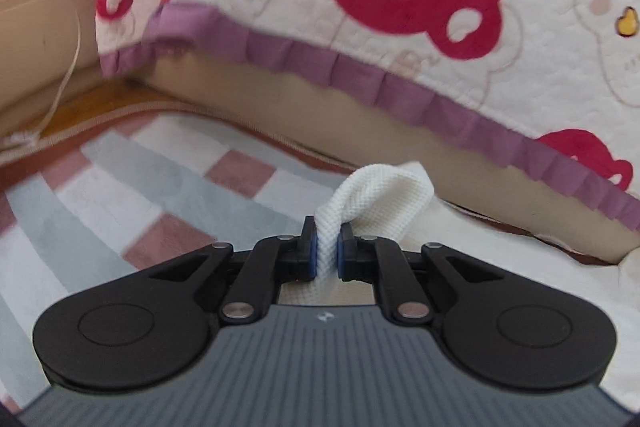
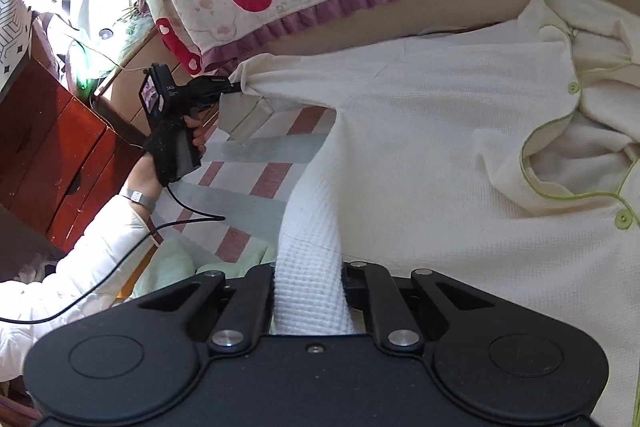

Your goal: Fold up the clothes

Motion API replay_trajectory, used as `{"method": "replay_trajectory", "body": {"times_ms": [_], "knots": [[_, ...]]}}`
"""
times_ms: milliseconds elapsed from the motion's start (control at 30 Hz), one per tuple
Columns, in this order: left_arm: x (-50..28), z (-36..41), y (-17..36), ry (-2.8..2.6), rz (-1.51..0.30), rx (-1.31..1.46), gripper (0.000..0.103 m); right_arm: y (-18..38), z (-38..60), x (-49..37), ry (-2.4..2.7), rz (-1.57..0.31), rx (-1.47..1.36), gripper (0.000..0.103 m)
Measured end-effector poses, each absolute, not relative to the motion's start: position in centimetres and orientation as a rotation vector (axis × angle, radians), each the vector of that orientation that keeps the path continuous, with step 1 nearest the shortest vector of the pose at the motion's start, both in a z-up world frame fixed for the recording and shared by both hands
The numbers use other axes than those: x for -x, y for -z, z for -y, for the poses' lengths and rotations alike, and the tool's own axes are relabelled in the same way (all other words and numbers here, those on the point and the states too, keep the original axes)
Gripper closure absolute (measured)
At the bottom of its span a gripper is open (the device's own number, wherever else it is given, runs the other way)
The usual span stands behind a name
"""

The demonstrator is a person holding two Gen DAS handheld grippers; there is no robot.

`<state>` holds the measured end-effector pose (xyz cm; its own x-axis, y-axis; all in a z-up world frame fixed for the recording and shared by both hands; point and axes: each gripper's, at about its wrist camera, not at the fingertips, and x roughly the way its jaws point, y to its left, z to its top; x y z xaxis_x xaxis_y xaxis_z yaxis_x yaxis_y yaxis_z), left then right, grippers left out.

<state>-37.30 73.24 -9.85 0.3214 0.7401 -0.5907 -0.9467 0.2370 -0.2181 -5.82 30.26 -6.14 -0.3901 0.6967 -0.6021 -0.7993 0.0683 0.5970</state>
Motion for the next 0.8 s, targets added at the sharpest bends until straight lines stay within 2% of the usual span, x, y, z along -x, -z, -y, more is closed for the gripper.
{"method": "replay_trajectory", "body": {"times_ms": [100,233,300,367,433,467,500,533,567,600,667,800], "knots": [[38.0,-73.9,10.5,-1.198,-0.389,0.625,0.095,7.1,-30.2,5.9,-1.601,-1.248,0.034,0.092],[39.9,-74.4,11.7,-1.219,-0.305,0.671,0.094,6.6,-30.9,6.4,-1.745,-1.422,-0.337,0.091],[40.7,-75.3,13.8,-1.281,-0.36,0.721,0.094,6.6,-32.0,7.7,-1.799,-1.486,-0.433,0.092],[41.9,-75.8,15.5,-1.334,-0.403,0.786,0.089,7.4,-33.7,10.8,-1.82,-1.492,-0.203,0.092],[42.7,-75.4,15.1,-1.359,-0.406,0.799,0.083,9.4,-34.7,14.2,-1.776,-1.482,0.072,0.091],[43.1,-75.1,14.7,-1.369,-0.403,0.8,0.077,10.6,-35.0,15.8,-1.751,-1.481,0.182,0.087],[43.2,-74.4,14.0,-1.374,-0.402,0.789,0.073,11.6,-34.9,17.2,-1.745,-1.482,0.246,0.08],[43.1,-73.5,13.1,-1.377,-0.402,0.771,0.064,12.3,-34.7,18.1,-1.745,-1.484,0.284,0.072],[43.0,-72.6,12.2,-1.379,-0.403,0.752,0.055,12.6,-34.5,18.7,-1.759,-1.496,0.293,0.066],[42.5,-71.3,11.6,-1.351,-0.407,0.747,0.053,12.7,-34.1,19.0,-1.776,-1.503,0.287,0.066],[40.9,-68.3,10.7,-1.259,-0.419,0.749,0.051,11.7,-33.1,18.4,-1.824,-1.49,0.219,0.066],[37.4,-62.1,9.3,-1.063,-0.455,0.753,0.048,8.4,-30.2,13.3,-1.771,-1.289,0.051,0.065]]}}
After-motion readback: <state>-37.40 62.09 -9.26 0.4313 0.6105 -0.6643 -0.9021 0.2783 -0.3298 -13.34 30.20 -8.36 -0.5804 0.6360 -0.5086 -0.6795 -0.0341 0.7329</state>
